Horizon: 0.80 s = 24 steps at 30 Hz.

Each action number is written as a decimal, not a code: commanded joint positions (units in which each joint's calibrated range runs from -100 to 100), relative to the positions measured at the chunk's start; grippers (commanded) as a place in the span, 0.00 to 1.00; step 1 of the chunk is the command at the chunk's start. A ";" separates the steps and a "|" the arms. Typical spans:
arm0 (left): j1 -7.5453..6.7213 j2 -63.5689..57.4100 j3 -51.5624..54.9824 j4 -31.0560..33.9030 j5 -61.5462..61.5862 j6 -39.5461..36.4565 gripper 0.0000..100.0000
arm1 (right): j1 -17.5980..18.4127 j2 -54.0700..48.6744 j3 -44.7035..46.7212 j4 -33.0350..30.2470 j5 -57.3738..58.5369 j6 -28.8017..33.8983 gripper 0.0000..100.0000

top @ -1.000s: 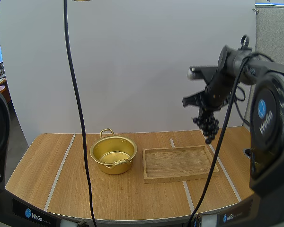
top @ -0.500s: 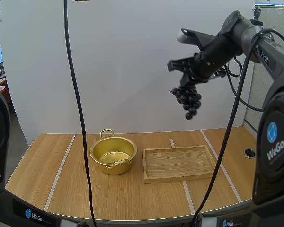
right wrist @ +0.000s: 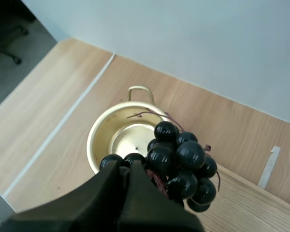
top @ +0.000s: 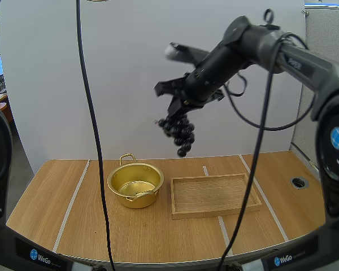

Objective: Open the pot, put the grape inside, and close it

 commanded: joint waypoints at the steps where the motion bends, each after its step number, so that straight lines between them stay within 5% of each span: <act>1: -0.18 -0.45 -0.43 0.30 -2.03 -0.13 0.00 | 1.62 0.95 -0.70 -1.31 -3.21 0.34 0.00; 24: -0.18 -0.45 -0.43 0.30 -2.03 -0.13 0.00 | 11.38 16.41 -0.70 -6.33 -15.43 2.90 0.00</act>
